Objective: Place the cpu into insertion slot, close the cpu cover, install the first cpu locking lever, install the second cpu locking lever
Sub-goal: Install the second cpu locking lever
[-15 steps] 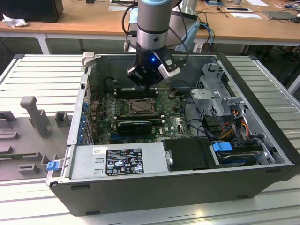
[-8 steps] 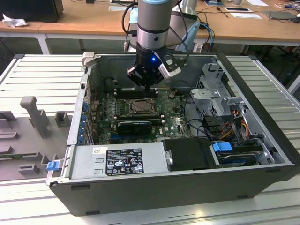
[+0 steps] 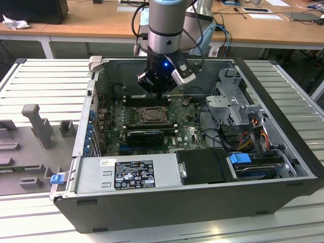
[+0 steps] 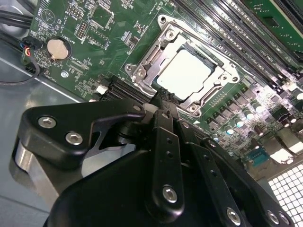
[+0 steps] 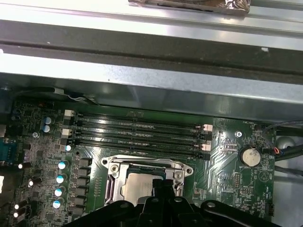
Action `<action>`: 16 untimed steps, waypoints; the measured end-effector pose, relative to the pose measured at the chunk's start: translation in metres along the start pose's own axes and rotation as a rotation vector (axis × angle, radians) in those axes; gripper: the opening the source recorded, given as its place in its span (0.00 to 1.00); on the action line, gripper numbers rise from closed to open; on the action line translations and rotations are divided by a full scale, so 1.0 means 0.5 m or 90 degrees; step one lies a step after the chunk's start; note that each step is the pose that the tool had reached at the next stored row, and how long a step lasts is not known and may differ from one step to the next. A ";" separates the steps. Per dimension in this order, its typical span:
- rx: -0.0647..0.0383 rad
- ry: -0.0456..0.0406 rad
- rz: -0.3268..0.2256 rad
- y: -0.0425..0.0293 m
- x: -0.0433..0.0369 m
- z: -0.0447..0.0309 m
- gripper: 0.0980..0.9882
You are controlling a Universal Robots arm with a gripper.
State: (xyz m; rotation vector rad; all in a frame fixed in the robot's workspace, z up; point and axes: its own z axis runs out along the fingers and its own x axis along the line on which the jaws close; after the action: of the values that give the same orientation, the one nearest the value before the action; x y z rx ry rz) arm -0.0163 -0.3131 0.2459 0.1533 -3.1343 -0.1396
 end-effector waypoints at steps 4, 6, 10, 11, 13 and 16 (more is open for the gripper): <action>0.000 0.0000 0.000 -0.002 0.000 0.000 0.01; 0.000 0.0000 0.000 -0.003 0.000 0.000 0.01; 0.000 0.0000 0.000 -0.004 0.000 0.000 0.01; 0.000 0.0000 0.000 -0.005 0.000 0.000 0.01; 0.000 0.0000 0.000 -0.007 0.001 -0.001 0.01; 0.000 0.0000 0.000 -0.009 0.001 -0.005 0.01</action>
State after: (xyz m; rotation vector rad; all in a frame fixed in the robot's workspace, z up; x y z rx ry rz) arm -0.0163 -0.3177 0.2481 0.1531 -3.1342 -0.1393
